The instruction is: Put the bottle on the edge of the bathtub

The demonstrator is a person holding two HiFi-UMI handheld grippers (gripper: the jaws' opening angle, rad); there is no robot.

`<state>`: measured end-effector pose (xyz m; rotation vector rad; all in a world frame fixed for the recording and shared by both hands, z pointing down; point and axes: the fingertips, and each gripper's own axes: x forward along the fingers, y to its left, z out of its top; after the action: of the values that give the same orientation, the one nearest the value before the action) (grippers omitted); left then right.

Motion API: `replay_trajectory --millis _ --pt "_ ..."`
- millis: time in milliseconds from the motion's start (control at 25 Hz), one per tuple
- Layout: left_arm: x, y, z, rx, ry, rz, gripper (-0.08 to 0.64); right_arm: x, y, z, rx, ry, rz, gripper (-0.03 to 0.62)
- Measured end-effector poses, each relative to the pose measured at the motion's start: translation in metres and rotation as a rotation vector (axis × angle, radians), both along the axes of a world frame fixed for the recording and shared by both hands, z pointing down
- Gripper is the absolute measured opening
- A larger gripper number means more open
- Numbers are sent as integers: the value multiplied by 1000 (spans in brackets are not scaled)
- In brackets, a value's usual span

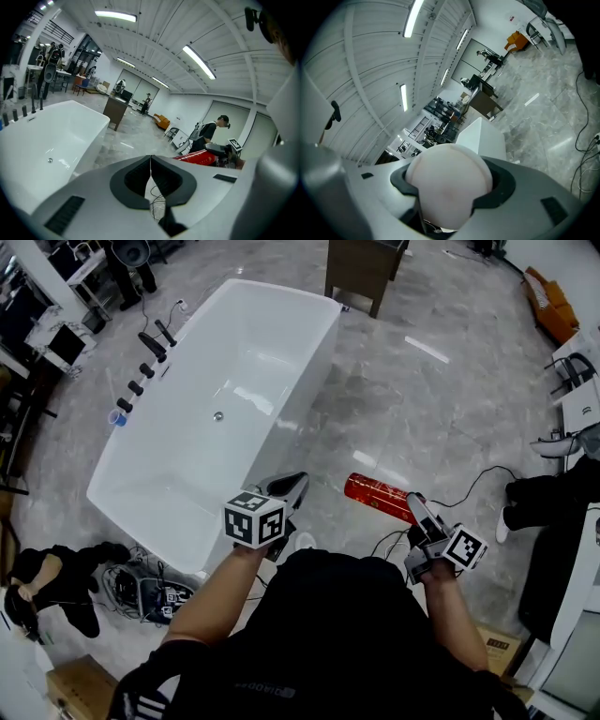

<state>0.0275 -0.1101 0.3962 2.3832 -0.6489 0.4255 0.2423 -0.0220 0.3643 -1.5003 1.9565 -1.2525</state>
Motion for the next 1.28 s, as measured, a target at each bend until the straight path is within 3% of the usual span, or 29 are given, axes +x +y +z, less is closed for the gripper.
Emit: replay_trajectory --millis 360,680,880,1040,1280 --pt "-2 -25 21 -17 -33 -58 17 15 -46 26 -55 -21 -28 284" --pt "23 -69 38 -47 -82 -229 17 61 -136 61 -125 8 -192 284" --pt "59 -98 49 -39 -123 -317 17 91 -193 82 -146 70 -329 284" --pt "85 -113 77 -81 -171 -384 17 104 -229 113 -171 157 -461 284" --pt "90 -115 120 -147 -271 -455 17 102 -261 189 -233 327 -622 284"
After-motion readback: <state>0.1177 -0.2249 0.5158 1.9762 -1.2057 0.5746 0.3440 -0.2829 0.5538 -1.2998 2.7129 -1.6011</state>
